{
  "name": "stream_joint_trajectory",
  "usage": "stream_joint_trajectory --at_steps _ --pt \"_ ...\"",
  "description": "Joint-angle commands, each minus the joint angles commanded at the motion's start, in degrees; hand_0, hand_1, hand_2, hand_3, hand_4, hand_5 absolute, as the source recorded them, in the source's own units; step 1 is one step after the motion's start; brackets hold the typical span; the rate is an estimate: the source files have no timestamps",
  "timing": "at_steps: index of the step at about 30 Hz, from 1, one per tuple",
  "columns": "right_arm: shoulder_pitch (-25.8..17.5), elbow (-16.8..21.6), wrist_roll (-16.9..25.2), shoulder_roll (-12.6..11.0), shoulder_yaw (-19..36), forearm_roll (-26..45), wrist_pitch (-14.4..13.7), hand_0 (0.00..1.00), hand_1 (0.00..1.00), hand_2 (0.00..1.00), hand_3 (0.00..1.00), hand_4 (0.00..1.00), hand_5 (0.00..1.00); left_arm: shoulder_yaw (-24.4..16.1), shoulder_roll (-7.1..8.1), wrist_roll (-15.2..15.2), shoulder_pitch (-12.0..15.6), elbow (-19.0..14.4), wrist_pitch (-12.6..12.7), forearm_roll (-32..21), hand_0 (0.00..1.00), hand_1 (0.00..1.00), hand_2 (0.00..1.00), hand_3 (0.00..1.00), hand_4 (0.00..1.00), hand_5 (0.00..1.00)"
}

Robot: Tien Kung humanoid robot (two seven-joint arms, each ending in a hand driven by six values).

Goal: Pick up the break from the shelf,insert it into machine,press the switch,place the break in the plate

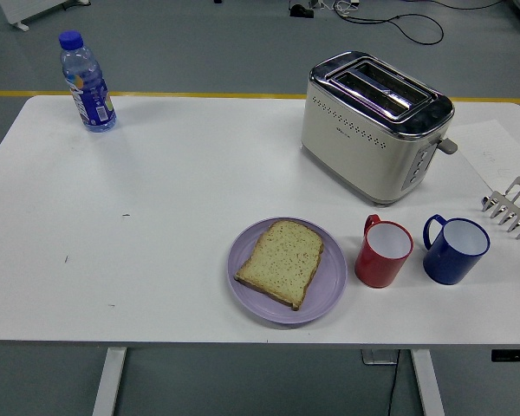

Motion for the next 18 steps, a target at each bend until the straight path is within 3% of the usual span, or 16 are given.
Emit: stream_joint_trajectory --at_steps 6,18 --pt "0.3 -1.1 -2.3 1.2 0.8 -1.0 1.4 0.661 0.623 0.666 0.616 0.554 0.239 0.2 0.00 0.0 -0.4 0.0 0.0 -0.3 0.601 0.465 0.473 0.540 0.281 0.929" --pt "0.5 -2.1 -4.6 1.6 2.0 -1.5 1.4 0.643 0.594 0.643 0.602 0.533 0.230 0.2 0.00 -0.1 -0.8 0.0 0.1 -0.4 0.602 0.465 0.474 0.540 0.279 0.929"
